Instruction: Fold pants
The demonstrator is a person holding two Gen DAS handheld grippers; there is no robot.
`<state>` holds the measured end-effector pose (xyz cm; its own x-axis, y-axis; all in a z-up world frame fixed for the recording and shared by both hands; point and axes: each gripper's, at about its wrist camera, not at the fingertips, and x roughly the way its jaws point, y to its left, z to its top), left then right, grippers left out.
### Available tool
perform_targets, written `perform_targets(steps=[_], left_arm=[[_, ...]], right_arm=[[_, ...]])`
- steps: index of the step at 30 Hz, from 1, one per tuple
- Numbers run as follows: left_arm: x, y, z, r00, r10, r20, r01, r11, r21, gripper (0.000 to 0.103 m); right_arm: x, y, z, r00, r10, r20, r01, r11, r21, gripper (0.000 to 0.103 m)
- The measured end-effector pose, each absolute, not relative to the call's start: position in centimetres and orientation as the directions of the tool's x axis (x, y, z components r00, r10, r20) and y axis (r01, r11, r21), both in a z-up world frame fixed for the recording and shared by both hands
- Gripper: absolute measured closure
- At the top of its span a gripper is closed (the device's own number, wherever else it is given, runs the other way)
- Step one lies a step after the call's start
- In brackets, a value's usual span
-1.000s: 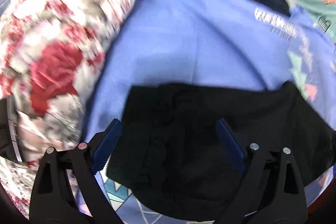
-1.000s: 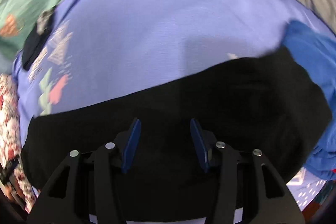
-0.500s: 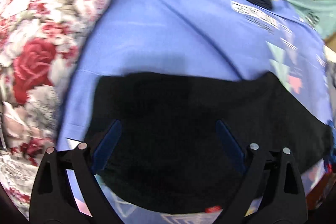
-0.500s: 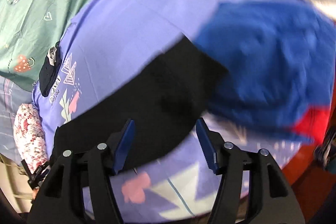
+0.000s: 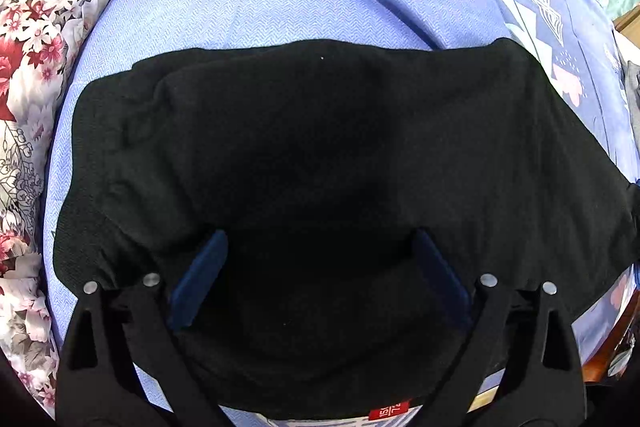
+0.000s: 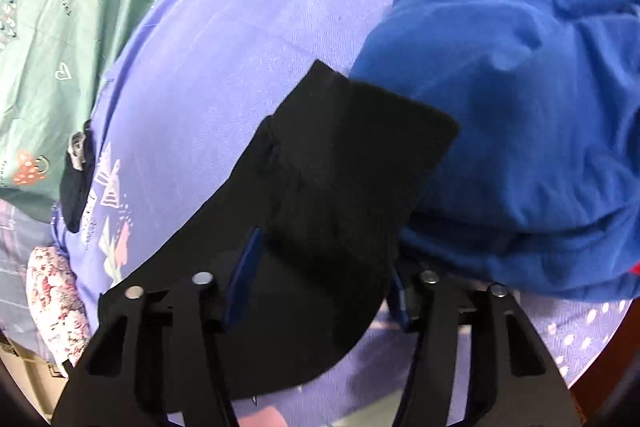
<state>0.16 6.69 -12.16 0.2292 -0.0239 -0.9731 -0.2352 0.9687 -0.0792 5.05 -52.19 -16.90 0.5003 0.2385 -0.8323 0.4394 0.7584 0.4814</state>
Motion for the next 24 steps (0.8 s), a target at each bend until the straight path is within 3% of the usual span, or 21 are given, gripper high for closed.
perform_targets(steps=[2, 3, 9, 14, 21, 24], left_arm=[[0.1, 6.8, -12.0, 0.223, -0.031, -0.974, -0.235, 0.968, -0.085, 0.008], [0.1, 6.9, -11.9, 0.224, -0.037, -0.974, -0.238, 0.967, -0.092, 0.008], [-0.6, 7.9, -10.2, 0.252, -0.082, -0.964, -0.225, 0.964, -0.141, 0.008], [-0.3, 8.0, -9.8, 0.264, -0.083, -0.961, -0.214, 0.966, -0.142, 0.008], [-0.8, 9.2, -7.8, 0.316, -0.089, -0.945, -0.209, 0.964, -0.161, 0.008], [-0.8, 9.8, -7.2, 0.339, -0.096, -0.936, -0.22, 0.959, -0.178, 0.008]], right_arm=[[5.2, -52.2, -17.2, 0.492, 0.274, -0.826, 0.456, 0.727, 0.513, 0.082], [5.0, -52.3, -17.2, 0.5, 0.284, -0.818, 0.46, 0.713, 0.529, 0.084], [3.6, -52.3, -16.8, 0.573, 0.405, -0.712, 0.476, 0.543, 0.692, 0.084], [4.1, -51.6, -15.7, 0.576, 0.365, -0.732, 0.489, 0.564, 0.666, 0.087], [5.1, -46.9, -8.6, 0.655, 0.403, -0.639, 0.291, 0.646, 0.706, 0.089], [6.0, -43.2, -6.7, 0.632, 0.434, -0.642, 0.191, 0.716, 0.672, 0.089]])
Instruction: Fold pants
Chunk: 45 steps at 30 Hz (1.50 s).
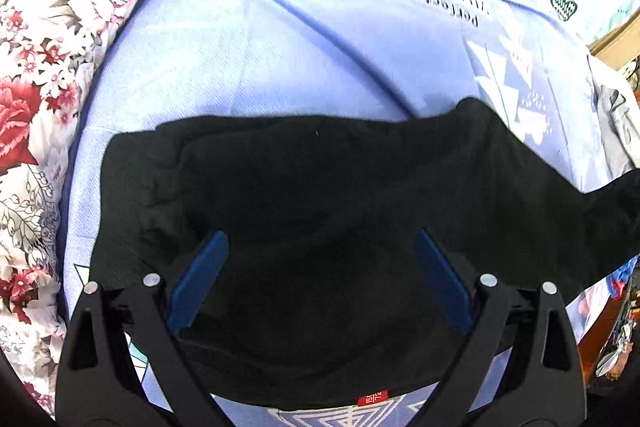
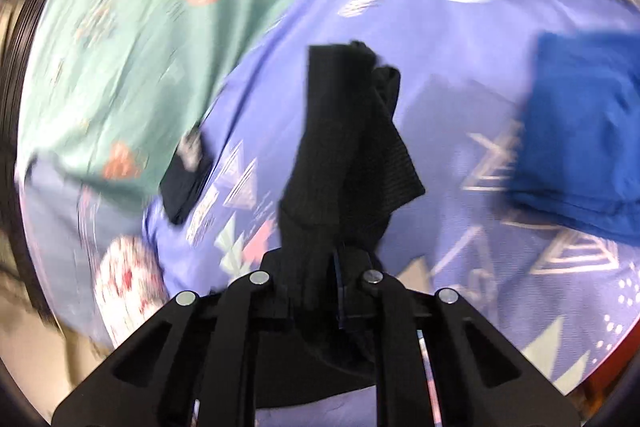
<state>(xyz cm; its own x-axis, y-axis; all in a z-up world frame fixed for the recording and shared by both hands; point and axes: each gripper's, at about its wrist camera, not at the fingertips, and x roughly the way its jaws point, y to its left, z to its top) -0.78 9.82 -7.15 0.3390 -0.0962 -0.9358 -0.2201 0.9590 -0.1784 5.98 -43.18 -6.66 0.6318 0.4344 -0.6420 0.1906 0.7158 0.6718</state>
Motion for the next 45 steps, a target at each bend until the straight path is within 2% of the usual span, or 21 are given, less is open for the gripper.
perform_targets(steps=[4, 9, 13, 17, 21, 23, 24, 25, 26, 27, 30, 32, 33, 35, 37, 40, 43, 45], left_arm=[[-0.8, 10.4, -6.9, 0.344, -0.092, -0.935, -0.23, 0.957, -0.178, 0.008], [-0.9, 10.7, -6.9, 0.347, -0.076, -0.935, -0.244, 0.955, -0.168, 0.008], [-1.4, 11.0, -6.8, 0.346, -0.069, -0.936, -0.253, 0.953, -0.164, 0.008], [-1.4, 11.0, -7.0, 0.343, -0.069, -0.937, -0.263, 0.95, -0.166, 0.008], [-1.4, 11.1, -7.2, 0.336, -0.067, -0.94, -0.269, 0.949, -0.164, 0.008], [-1.2, 11.0, -7.4, 0.33, -0.064, -0.942, -0.27, 0.95, -0.159, 0.008], [-1.1, 10.9, -7.5, 0.326, -0.063, -0.943, -0.27, 0.95, -0.157, 0.008], [-1.1, 10.8, -7.5, 0.321, -0.065, -0.945, -0.27, 0.95, -0.157, 0.008], [-1.0, 10.6, -7.5, 0.318, -0.068, -0.946, -0.268, 0.95, -0.159, 0.008], [-1.0, 10.5, -7.4, 0.318, -0.072, -0.946, -0.263, 0.951, -0.161, 0.008], [-0.8, 9.8, -7.0, 0.325, -0.07, -0.943, -0.245, 0.957, -0.156, 0.008], [-0.6, 9.3, -6.6, 0.33, -0.08, -0.941, -0.235, 0.958, -0.164, 0.008], [-0.5, 8.9, -6.4, 0.333, -0.086, -0.939, -0.227, 0.959, -0.169, 0.008], [-0.1, 7.8, -5.8, 0.345, -0.098, -0.933, -0.201, 0.964, -0.175, 0.008], [0.5, 6.4, -5.3, 0.355, -0.119, -0.927, -0.166, 0.968, -0.188, 0.008], [1.9, 3.4, -4.7, 0.363, -0.167, -0.917, -0.097, 0.972, -0.216, 0.008], [3.7, -0.2, -4.3, 0.365, -0.194, -0.911, -0.021, 0.976, -0.216, 0.008], [4.6, -2.3, -4.4, 0.356, -0.222, -0.907, 0.023, 0.973, -0.229, 0.008]], right_arm=[[7.4, -36.1, -6.6, 0.541, 0.496, -0.679, 0.037, 0.793, 0.608, 0.089], [8.2, -26.9, -10.5, 0.356, 0.537, -0.765, -0.121, 0.838, 0.532, 0.089], [7.8, -20.1, -14.0, 0.23, 0.494, -0.839, -0.254, 0.862, 0.438, 0.089], [7.4, -16.5, -15.1, 0.211, 0.417, -0.884, -0.345, 0.878, 0.332, 0.089], [7.4, -16.5, -14.1, 0.221, 0.43, -0.875, -0.372, 0.867, 0.332, 0.089], [7.4, -16.1, -13.9, 0.21, 0.431, -0.878, -0.399, 0.857, 0.325, 0.081], [7.2, -16.1, -14.1, 0.192, 0.429, -0.883, -0.407, 0.853, 0.326, 0.069], [7.1, -15.7, -14.8, 0.153, 0.428, -0.891, -0.416, 0.845, 0.335, 0.061], [7.1, -15.0, -15.3, 0.127, 0.437, -0.89, -0.419, 0.837, 0.351, 0.043], [6.8, -14.8, -15.7, 0.087, 0.461, -0.883, -0.423, 0.82, 0.386, 0.039], [6.6, -15.1, -15.8, 0.036, 0.543, -0.839, -0.403, 0.776, 0.485, 0.039], [7.1, -17.4, -15.0, 0.006, 0.661, -0.75, -0.33, 0.709, 0.623, 0.039], [7.4, -18.7, -14.5, 0.03, 0.684, -0.729, -0.307, 0.7, 0.644, 0.039], [8.5, -22.5, -13.2, 0.14, 0.664, -0.735, -0.253, 0.741, 0.621, 0.039], [9.8, -27.2, -12.8, 0.262, 0.557, -0.788, -0.134, 0.83, 0.542, 0.04], [10.9, -32.3, -13.2, 0.355, 0.399, -0.845, 0.001, 0.904, 0.427, 0.041], [11.8, -33.7, -14.6, 0.347, 0.381, -0.857, 0.041, 0.907, 0.419, 0.041], [12.2, -33.5, -15.5, 0.34, 0.417, -0.843, 0.047, 0.887, 0.459, 0.041]])
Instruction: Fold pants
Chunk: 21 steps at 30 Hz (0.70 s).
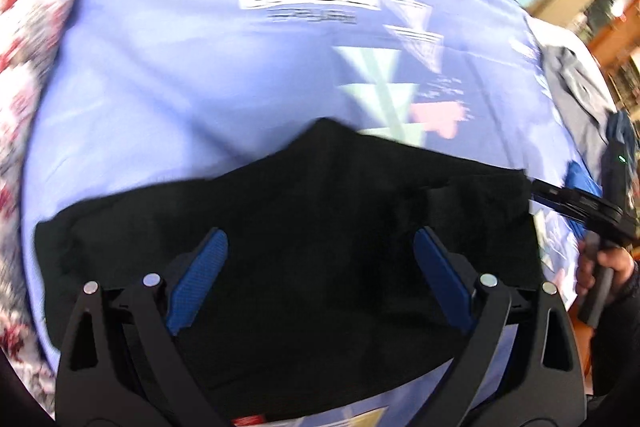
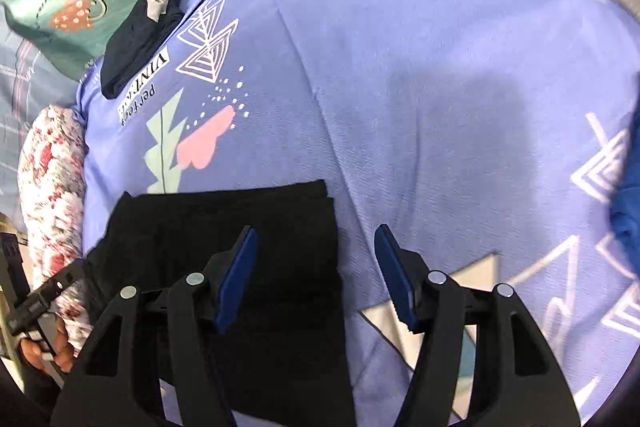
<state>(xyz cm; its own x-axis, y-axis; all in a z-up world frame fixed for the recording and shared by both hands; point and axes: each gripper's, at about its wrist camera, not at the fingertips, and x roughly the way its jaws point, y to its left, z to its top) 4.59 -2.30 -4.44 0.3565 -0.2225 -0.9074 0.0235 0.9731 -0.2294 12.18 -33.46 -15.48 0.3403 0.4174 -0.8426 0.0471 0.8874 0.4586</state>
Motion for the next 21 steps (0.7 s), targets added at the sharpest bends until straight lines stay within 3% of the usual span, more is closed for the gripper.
perform_targets(steps=[1, 4, 6, 9, 12, 16, 19, 20, 21], left_arm=[[4.9, -3.2, -4.6, 0.346, -0.235, -0.908, 0.04, 0.971, -0.237, 0.008], [5.8, -5.8, -5.9, 0.3, -0.253, -0.92, 0.083, 0.968, -0.239, 0.008], [6.1, -7.3, -7.4, 0.263, -0.22, -0.939, 0.104, 0.974, -0.199, 0.008], [6.3, -8.0, -9.9, 0.206, -0.132, -0.97, 0.098, 0.989, -0.113, 0.008], [6.1, -7.6, -11.6, 0.173, -0.098, -0.98, 0.059, 0.994, -0.089, 0.006], [6.0, -7.7, -11.7, 0.179, -0.092, -0.979, 0.061, 0.995, -0.083, 0.005], [6.0, -7.6, -11.7, 0.178, -0.097, -0.979, 0.055, 0.995, -0.088, 0.005], [5.9, -7.5, -11.7, 0.179, -0.099, -0.979, 0.055, 0.994, -0.09, 0.005], [5.9, -7.5, -11.7, 0.181, -0.101, -0.978, 0.054, 0.994, -0.093, 0.005]], right_arm=[[12.5, -33.2, -16.0, 0.336, 0.45, -0.828, 0.046, 0.87, 0.492, 0.041], [13.4, -32.3, -17.4, 0.302, 0.473, -0.828, 0.041, 0.861, 0.507, 0.057], [14.2, -32.1, -17.2, 0.311, 0.461, -0.831, 0.027, 0.87, 0.493, 0.085], [14.4, -32.0, -15.6, 0.334, 0.496, -0.801, -0.046, 0.858, 0.512, 0.087], [14.5, -31.9, -13.8, 0.393, 0.548, -0.738, -0.116, 0.826, 0.552, 0.087], [15.5, -30.7, -16.6, 0.36, 0.431, -0.827, -0.108, 0.9, 0.422, 0.082], [15.0, -32.1, -16.0, 0.364, 0.45, -0.816, -0.064, 0.886, 0.46, 0.072], [14.5, -33.2, -15.2, 0.377, 0.476, -0.795, -0.043, 0.866, 0.498, 0.055], [13.9, -34.1, -14.7, 0.387, 0.486, -0.784, -0.03, 0.856, 0.516, 0.044]])
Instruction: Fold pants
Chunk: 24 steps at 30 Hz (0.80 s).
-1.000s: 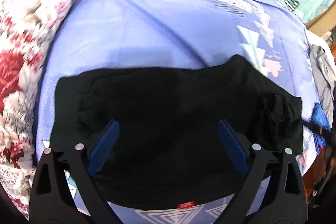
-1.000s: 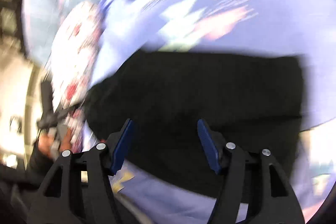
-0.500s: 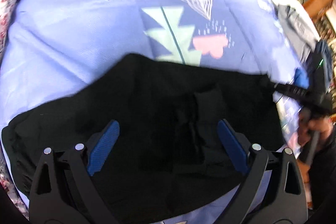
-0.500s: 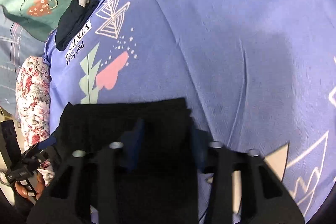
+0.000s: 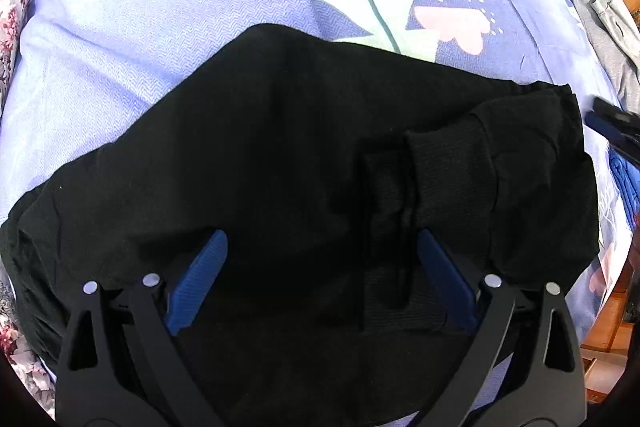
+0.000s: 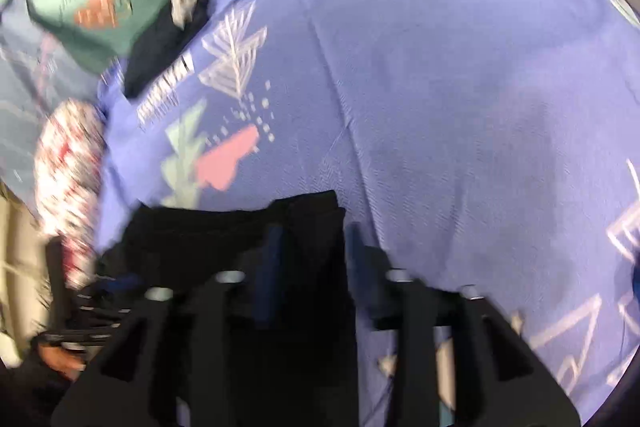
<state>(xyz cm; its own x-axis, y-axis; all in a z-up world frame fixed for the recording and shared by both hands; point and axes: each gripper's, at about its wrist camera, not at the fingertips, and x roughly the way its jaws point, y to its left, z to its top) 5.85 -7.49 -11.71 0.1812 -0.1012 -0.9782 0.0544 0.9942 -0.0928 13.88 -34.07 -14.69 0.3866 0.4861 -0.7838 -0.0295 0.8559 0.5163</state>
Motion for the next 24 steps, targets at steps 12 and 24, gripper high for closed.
perform_targets(steps=[12, 24], left_arm=[[4.8, -6.8, -12.0, 0.204, -0.11, -0.973, 0.059, 0.993, -0.1, 0.005], [5.1, -7.4, -12.5, 0.206, -0.106, -0.973, 0.068, 0.993, -0.094, 0.002]], right_arm=[[4.8, -35.2, -16.5, 0.206, 0.521, -0.828, -0.035, 0.85, 0.526, 0.097], [4.4, -35.6, -15.2, 0.19, 0.406, -0.894, -0.056, 0.913, 0.403, 0.055]])
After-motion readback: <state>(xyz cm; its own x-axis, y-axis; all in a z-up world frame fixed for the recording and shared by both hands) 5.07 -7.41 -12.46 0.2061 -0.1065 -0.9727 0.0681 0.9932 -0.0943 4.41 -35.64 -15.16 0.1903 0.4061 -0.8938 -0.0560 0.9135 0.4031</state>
